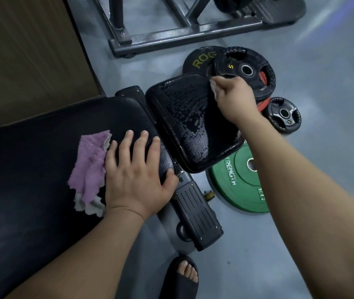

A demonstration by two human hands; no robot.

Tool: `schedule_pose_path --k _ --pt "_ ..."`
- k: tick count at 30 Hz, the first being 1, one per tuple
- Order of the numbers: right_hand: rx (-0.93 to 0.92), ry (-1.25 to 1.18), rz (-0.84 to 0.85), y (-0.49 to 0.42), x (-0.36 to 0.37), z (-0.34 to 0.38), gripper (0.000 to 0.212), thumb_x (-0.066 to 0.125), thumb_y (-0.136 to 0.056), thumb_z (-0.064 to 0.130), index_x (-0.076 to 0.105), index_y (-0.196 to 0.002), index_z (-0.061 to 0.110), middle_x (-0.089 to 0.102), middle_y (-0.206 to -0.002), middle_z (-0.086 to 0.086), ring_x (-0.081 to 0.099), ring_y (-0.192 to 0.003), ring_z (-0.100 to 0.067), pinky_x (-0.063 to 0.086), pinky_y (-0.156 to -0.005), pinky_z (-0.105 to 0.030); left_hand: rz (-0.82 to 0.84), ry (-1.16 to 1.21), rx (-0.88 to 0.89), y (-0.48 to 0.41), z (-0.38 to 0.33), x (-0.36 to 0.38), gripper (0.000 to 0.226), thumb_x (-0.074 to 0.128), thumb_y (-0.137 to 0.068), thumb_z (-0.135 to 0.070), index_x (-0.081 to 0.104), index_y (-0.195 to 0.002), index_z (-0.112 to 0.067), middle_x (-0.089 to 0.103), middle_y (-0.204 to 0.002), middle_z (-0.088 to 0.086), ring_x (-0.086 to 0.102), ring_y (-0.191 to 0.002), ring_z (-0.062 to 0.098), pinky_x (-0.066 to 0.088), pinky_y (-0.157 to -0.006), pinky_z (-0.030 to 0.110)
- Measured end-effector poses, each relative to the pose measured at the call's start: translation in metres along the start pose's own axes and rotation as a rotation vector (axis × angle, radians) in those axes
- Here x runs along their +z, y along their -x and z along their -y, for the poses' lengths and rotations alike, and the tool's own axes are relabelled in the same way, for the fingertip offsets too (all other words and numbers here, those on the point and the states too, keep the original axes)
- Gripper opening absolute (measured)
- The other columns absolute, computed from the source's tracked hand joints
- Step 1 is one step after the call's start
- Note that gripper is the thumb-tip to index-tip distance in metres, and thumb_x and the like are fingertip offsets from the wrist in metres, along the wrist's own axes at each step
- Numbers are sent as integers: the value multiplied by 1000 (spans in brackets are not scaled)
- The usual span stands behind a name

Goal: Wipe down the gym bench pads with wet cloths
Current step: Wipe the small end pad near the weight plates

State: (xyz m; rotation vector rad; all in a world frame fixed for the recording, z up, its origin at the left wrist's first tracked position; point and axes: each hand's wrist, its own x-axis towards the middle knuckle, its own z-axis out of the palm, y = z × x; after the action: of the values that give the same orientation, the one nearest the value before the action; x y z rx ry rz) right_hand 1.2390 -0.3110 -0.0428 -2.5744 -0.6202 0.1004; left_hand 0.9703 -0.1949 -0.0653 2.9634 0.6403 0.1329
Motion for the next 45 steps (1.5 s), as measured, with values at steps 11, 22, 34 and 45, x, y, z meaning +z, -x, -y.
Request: schedule_pose_path --k 11,22,34,45 --pt "288 -264 -295 167 14 -30 36 53 -106 34 64 -138 20 65 -94 4 58 -93 -8 45 -88 -18 -42 -2 3 2 -2 4 74 44 -86 -56 47 -148 -14 42 -156 13 29 -148 38 22 -119 60" --pt "681 -1007 -550 141 24 2 39 58 -102 14 59 -141 8 63 -138 4 59 -112 10 42 -100 -8 -79 5 22 6 -4 7 73 41 -88 -56 43 -148 -15 41 -157 12 29 -149 37 20 -120 60" --pt "798 -1074 -700 177 71 31 36 56 -103 18 64 -137 20 64 -135 14 52 -111 15 37 -97 -1 -135 -1 46 8 -1 16 68 44 -90 -53 44 -147 -15 42 -156 12 31 -148 36 25 -116 62" --pt "838 -1035 -746 160 74 14 36 53 -103 17 64 -137 15 66 -135 8 60 -121 -2 37 -94 -3 -134 -24 47 7 -1 18 67 42 -91 -53 43 -148 -16 41 -156 11 30 -148 36 26 -117 60"
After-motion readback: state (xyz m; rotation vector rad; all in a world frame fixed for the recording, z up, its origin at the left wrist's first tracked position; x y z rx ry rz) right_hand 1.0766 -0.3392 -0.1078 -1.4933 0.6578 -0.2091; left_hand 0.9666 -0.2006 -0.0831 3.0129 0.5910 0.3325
